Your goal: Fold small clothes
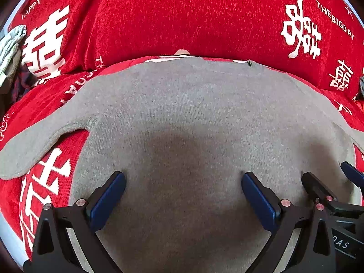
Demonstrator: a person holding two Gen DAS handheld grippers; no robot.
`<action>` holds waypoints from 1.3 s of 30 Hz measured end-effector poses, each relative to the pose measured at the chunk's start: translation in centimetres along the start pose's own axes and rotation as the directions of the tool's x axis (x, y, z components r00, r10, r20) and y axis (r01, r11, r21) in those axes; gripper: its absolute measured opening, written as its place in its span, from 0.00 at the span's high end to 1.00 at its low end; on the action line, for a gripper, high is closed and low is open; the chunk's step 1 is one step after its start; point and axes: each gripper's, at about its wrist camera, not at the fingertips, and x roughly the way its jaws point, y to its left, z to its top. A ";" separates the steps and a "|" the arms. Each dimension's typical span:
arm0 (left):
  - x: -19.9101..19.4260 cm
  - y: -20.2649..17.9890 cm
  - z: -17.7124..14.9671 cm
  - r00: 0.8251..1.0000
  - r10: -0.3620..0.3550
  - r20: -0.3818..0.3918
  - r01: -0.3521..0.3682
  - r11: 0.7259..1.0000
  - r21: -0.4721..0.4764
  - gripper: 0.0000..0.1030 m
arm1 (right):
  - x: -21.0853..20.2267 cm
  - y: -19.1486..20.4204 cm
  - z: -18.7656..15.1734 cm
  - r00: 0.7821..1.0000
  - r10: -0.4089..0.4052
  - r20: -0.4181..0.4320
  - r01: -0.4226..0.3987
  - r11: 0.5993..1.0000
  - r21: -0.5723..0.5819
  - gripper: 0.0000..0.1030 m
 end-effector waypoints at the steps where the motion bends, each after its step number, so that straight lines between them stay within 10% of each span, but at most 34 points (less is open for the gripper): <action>1: 0.0 0.0 0.0 1.000 0.003 -0.004 -0.003 1.000 -0.003 0.01 | -0.1 0.0 -0.1 1.000 -0.003 -0.006 0.003 1.000 -0.002 0.00; 39: -1.0 1.1 -0.6 0.995 0.030 -0.097 -0.034 0.999 -0.038 0.01 | -0.9 1.1 0.4 0.996 0.030 -0.089 -0.035 0.998 -0.060 0.00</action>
